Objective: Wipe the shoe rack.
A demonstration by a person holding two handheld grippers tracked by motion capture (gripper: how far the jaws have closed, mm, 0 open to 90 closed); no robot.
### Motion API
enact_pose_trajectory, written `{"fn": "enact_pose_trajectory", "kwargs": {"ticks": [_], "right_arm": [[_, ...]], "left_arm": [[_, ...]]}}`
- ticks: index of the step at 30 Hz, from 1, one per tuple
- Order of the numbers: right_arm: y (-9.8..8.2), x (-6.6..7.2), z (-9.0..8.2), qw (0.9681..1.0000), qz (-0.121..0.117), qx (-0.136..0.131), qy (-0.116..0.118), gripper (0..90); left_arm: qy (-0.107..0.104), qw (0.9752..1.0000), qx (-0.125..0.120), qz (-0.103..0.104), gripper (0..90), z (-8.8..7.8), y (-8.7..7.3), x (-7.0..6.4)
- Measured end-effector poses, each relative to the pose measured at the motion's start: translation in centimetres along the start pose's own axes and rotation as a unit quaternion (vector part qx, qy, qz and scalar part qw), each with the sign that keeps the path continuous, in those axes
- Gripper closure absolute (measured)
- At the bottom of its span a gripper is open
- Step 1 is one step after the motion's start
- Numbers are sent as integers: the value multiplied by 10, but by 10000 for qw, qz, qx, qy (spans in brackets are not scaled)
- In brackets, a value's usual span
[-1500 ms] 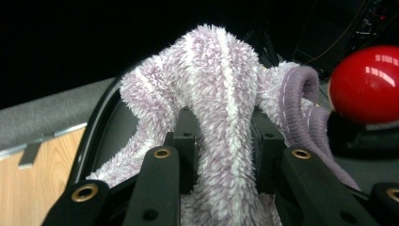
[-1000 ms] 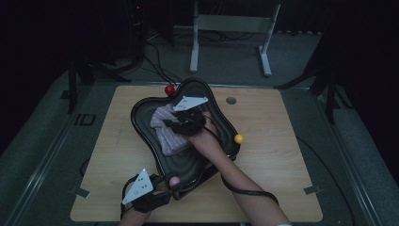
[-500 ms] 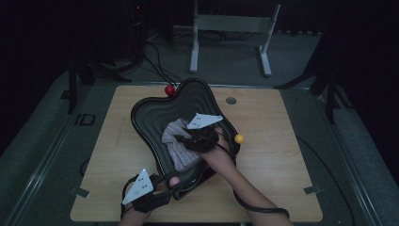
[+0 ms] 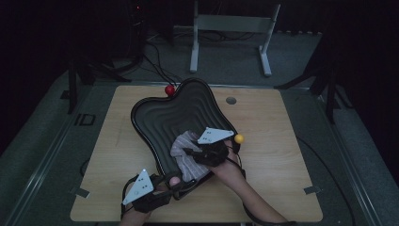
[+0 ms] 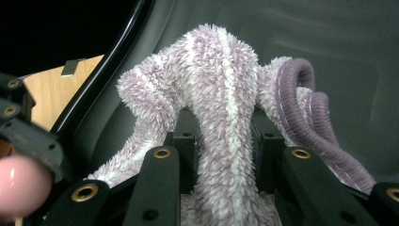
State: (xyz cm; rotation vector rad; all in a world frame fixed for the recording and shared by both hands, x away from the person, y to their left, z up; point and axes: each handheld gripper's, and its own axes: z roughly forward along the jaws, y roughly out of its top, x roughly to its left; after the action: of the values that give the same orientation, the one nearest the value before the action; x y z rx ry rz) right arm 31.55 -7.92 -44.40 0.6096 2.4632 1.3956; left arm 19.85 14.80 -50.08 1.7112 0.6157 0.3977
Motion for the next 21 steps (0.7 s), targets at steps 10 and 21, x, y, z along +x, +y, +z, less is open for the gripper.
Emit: {"fn": "enact_pose_trajectory", "kwargs": {"ticks": [10,21], "right_arm": [[-12,13,-8,9999,-93,134,9,697],[-16,14,-10,9998,-87,152,109,697]], "left_arm": [[2,10000,1,-5,603,0,0,0],[27,9999,53,139,557,-7,4,1]]}}
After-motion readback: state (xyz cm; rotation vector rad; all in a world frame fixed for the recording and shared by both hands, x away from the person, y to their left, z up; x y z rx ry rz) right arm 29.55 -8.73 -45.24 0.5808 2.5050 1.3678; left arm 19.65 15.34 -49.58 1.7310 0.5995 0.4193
